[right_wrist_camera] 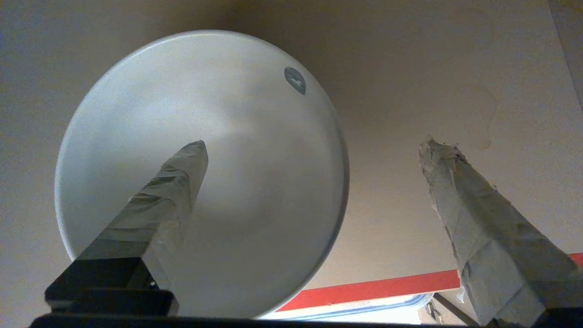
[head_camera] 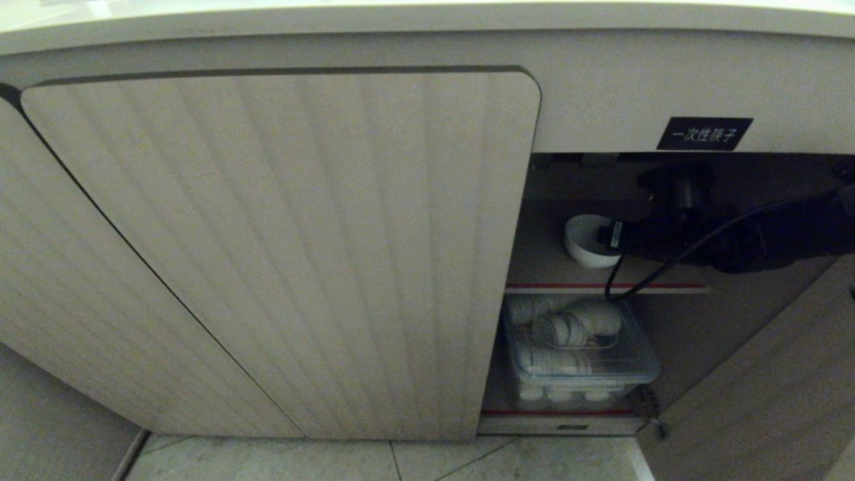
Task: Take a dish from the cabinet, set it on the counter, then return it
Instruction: Take the bowl from the cabinet
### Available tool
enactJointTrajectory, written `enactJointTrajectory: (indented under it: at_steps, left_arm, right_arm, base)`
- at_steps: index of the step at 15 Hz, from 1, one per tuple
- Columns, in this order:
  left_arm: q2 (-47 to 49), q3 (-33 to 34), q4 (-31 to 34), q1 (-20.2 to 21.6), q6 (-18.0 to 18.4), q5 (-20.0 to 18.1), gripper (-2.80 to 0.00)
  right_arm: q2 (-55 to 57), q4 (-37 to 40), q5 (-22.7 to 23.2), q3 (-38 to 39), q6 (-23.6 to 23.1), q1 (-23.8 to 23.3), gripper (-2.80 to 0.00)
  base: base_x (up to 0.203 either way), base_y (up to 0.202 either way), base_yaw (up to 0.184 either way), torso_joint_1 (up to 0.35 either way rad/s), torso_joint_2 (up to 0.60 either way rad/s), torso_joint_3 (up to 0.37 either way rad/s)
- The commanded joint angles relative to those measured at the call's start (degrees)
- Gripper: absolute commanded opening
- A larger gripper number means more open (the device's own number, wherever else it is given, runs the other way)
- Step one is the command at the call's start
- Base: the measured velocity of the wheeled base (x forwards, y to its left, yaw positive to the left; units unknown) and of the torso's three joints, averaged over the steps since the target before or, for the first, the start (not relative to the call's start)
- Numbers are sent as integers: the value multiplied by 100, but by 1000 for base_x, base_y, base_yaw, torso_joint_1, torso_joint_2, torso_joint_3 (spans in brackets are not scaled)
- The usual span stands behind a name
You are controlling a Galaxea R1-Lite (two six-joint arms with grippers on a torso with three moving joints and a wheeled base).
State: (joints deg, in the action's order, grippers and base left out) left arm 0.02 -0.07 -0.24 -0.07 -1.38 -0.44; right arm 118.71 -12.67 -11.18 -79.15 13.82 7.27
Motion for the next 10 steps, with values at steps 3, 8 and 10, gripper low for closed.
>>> enactJointTrajectory:
  at_steps: [3,8,10]
  left_arm:
    - [-2,5,-2,7,-3,0,-280]
    - [-2,2,-2,3,-3,0,-280]
    - [-2,-1,-2,-1,-3,0,-280]
  right_arm:
    - [3,-8,-7,5,6,3,0]
    - [3,-17,-16,14,-3,3,-280]
    - [3,-17,-16,23,-3,3,-280]
  base:
    - [0,0,0,0,0,0]
    - [0,0,0,0,0,0]
    - [0,0,0,0,0,0]
